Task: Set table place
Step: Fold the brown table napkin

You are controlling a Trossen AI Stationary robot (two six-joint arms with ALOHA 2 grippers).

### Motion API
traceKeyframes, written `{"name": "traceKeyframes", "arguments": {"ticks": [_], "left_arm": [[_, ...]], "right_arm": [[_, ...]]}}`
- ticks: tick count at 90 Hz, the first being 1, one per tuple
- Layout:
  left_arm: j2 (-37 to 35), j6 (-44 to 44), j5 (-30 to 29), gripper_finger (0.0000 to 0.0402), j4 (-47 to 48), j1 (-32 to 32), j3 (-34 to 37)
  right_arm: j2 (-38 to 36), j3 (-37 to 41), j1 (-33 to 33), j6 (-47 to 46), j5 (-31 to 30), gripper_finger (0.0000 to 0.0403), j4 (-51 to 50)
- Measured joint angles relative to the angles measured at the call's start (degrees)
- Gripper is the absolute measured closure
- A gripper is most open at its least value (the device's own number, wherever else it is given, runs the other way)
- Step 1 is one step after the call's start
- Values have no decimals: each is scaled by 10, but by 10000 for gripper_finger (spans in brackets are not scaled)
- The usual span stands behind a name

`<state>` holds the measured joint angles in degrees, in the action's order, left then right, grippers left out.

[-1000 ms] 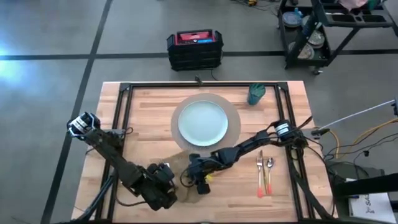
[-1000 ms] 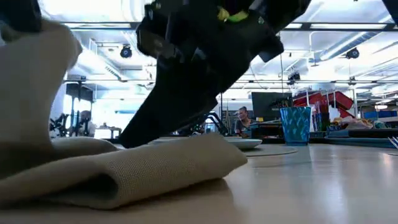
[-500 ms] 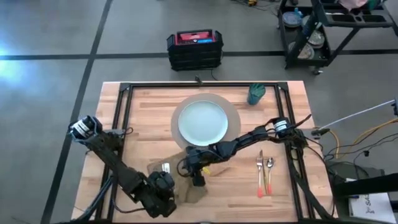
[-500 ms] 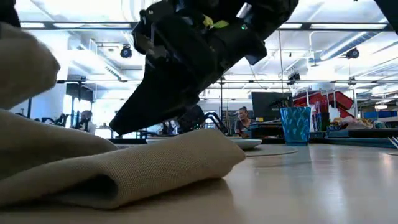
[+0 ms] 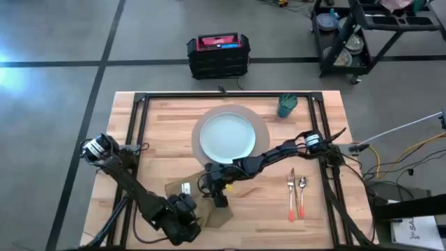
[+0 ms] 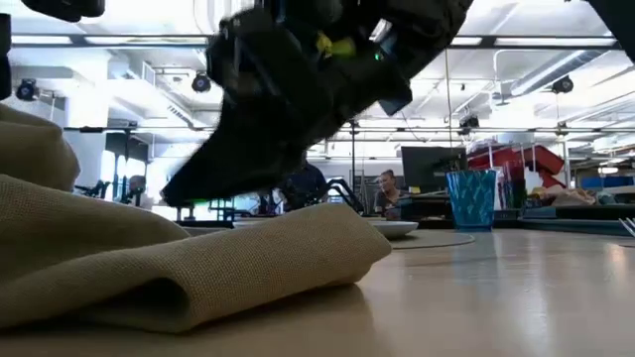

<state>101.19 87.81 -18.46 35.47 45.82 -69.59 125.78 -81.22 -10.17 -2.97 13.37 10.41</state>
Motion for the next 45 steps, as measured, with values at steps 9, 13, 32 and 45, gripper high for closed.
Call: {"name": "traceKeyframes", "arguments": {"ticks": [9, 13, 32, 45], "left_arm": [[0, 0, -1, 402, -1, 0, 0], [0, 0, -1, 402, -1, 0, 0], [0, 0, -3, 402, -3, 1, 0], [0, -1, -5, 402, -3, 2, 0]], "right_arm": [[14, -22, 0, -4, 9, 250, -8], [27, -35, -1, -4, 20, 249, -10], [81, -86, -3, -24, 62, 256, -53], [87, -100, -3, -24, 66, 257, -64]]}}
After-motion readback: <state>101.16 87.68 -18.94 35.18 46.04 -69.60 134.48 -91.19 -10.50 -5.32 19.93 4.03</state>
